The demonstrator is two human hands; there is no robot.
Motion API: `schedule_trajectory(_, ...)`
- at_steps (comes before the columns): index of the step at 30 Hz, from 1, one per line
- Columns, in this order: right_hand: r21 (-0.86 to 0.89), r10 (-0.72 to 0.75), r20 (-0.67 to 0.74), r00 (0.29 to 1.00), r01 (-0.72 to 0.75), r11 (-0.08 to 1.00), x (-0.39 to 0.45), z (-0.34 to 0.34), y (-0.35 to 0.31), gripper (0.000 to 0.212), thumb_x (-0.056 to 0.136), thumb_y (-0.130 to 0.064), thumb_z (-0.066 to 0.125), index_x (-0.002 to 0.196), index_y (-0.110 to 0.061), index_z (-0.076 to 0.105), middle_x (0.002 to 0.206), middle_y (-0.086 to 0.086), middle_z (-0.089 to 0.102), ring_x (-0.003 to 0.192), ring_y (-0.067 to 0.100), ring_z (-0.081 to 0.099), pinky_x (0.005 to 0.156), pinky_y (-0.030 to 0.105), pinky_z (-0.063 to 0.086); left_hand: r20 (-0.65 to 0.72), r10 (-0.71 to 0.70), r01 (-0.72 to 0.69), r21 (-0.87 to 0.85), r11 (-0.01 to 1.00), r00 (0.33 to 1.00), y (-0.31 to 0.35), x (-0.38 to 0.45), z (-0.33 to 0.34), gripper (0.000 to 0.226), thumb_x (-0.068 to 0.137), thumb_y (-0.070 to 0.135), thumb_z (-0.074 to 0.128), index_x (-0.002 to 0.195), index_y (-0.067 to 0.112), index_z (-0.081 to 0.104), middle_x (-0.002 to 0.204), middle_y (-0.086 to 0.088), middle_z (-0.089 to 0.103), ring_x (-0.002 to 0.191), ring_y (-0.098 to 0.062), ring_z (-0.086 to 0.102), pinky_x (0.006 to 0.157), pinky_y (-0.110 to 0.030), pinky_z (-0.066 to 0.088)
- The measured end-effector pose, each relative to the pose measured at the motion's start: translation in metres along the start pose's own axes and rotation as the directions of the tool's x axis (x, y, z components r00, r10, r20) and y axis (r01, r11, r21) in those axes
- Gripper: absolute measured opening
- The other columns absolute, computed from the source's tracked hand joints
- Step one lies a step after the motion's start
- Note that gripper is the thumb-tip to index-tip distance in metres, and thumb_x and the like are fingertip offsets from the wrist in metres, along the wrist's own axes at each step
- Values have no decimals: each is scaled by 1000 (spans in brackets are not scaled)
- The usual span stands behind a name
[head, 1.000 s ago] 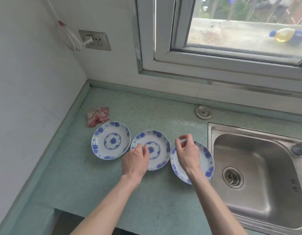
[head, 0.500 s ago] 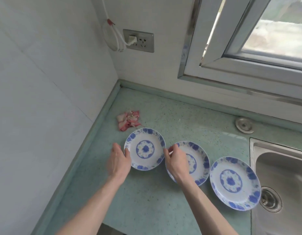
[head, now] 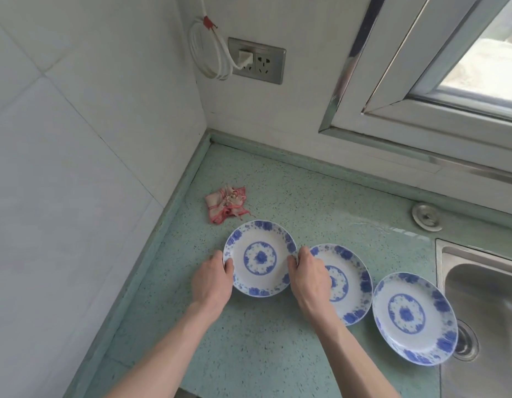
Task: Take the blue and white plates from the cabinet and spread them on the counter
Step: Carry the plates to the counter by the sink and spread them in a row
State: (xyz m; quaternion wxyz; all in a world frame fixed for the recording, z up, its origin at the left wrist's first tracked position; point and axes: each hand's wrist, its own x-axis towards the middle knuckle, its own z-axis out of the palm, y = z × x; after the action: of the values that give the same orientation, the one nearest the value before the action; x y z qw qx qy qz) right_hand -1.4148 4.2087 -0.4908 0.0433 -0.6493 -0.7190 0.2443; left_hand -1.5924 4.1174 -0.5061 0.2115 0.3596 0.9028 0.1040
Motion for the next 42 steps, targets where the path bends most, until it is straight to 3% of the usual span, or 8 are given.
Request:
schedule_trajectory(6,14,-3,6,1000,3,1000,-2,0,0,26,107,-32,45,89,-12,46,76,7,63,65,30,60,56,36,43,5,-19,19,-13,1000,1000,3,-2,-1,27,109,35,46,89,17,50,79,1,60,62,-16,52,48,-29,34)
schedule_trajectory(11,7,-9,7,1000,9,1000,-3,0,1,28,107,-33,44,87,-12,46,74,5,63,66,29,61,60,38,49,12,72,-73,151,986,997,4,-2,-12,27,111,37,40,100,17,56,83,3,60,64,-13,52,54,-25,37)
schedule_trajectory(16,-36,-14,-22,1000,13,999,-8,-2,1,29,108,-32,42,86,-14,46,70,0,58,63,28,56,56,34,39,39,126,-132,246,960,991,4,-5,-17,29,112,34,36,111,15,58,88,1,60,67,-13,54,59,-25,43)
schedule_trajectory(22,-20,-21,-25,999,20,1000,-10,-5,-1,32,108,-33,42,84,-13,48,68,0,58,61,26,55,56,35,41,-10,108,-106,107,989,994,-1,-13,-20,25,111,33,40,96,19,54,78,6,54,58,-7,43,52,-21,34)
schedule_trajectory(31,48,-224,-32,974,226,973,10,-6,-66,31,110,-36,40,86,-16,48,65,0,63,57,25,62,56,39,54,-320,-16,-48,-189,981,947,-38,-15,-39,33,103,24,54,73,16,44,54,4,46,45,-14,34,44,-32,33)
schedule_trajectory(36,44,-371,96,924,369,928,24,8,-110,21,109,-27,42,94,-14,47,69,2,58,61,27,56,48,34,35,-388,-137,37,-256,966,911,-70,-1,-58,34,102,21,55,71,13,44,53,-2,50,48,-29,46,48,-32,30)
schedule_trajectory(39,66,-438,171,883,433,899,31,21,-128,14,107,-21,42,111,-11,50,73,8,63,63,31,60,52,36,39,-384,-194,96,-262,960,903,-87,9,-63,34,104,23,53,73,11,47,54,-3,53,49,-31,51,48,-32,30)
schedule_trajectory(42,51,-421,229,877,421,905,35,33,-139,17,108,-22,40,95,-12,43,67,3,52,60,27,50,53,37,34,-372,-219,128,-254,959,902,-98,15,-63,35,106,27,50,74,14,49,55,-2,55,49,-29,55,46,-30,31)
